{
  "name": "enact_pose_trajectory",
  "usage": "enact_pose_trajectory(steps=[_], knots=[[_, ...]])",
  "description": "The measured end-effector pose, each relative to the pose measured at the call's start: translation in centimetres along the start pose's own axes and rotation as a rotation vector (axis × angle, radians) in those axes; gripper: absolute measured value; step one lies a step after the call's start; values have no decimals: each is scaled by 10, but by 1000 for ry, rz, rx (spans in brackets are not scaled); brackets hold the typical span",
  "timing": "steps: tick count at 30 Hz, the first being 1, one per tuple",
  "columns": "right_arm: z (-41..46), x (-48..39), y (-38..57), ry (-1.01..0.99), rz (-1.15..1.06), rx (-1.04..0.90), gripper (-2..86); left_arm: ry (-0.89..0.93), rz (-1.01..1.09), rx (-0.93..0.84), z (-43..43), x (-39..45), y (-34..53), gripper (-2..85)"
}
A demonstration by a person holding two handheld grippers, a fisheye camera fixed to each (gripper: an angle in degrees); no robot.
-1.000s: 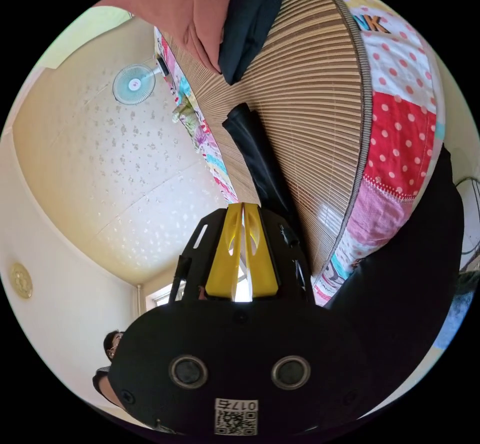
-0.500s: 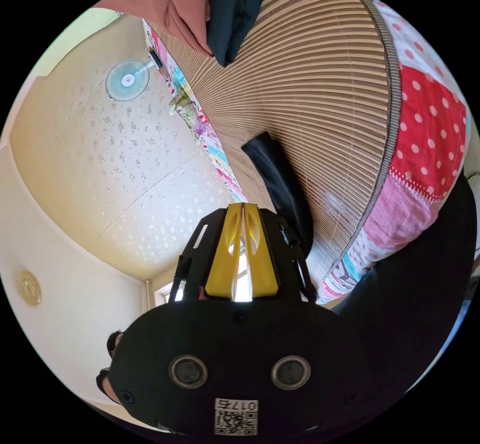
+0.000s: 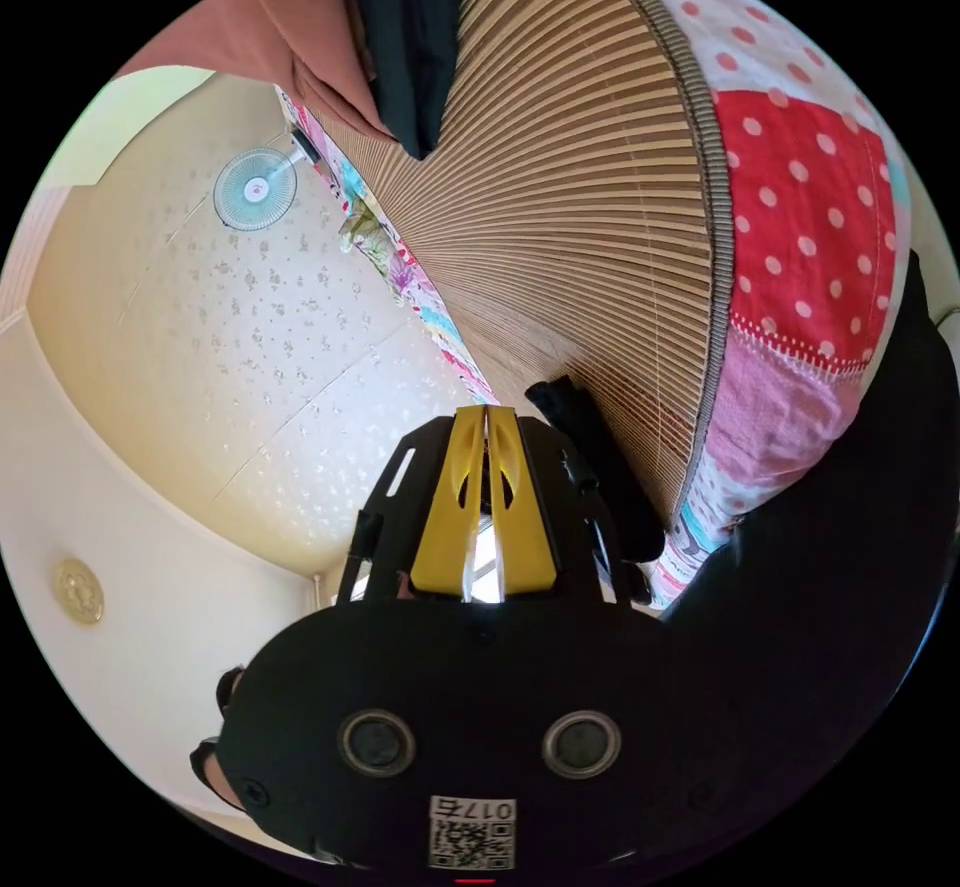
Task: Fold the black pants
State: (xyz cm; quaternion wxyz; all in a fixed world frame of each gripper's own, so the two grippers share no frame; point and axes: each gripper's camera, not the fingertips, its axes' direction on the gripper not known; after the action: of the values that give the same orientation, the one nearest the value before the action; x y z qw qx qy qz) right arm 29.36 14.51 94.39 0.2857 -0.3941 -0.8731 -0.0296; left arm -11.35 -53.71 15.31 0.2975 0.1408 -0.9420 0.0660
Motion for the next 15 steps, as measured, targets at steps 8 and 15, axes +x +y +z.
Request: enact_pose_trajectory(steps=[8, 15], knots=[[-31, 10, 5, 113, -42, -70, 15, -190, -643, 245, -19, -151, 118, 182], [36, -28, -36, 448, -154, -398, 69, 144, -912, 358, 22, -274, 166, 209]])
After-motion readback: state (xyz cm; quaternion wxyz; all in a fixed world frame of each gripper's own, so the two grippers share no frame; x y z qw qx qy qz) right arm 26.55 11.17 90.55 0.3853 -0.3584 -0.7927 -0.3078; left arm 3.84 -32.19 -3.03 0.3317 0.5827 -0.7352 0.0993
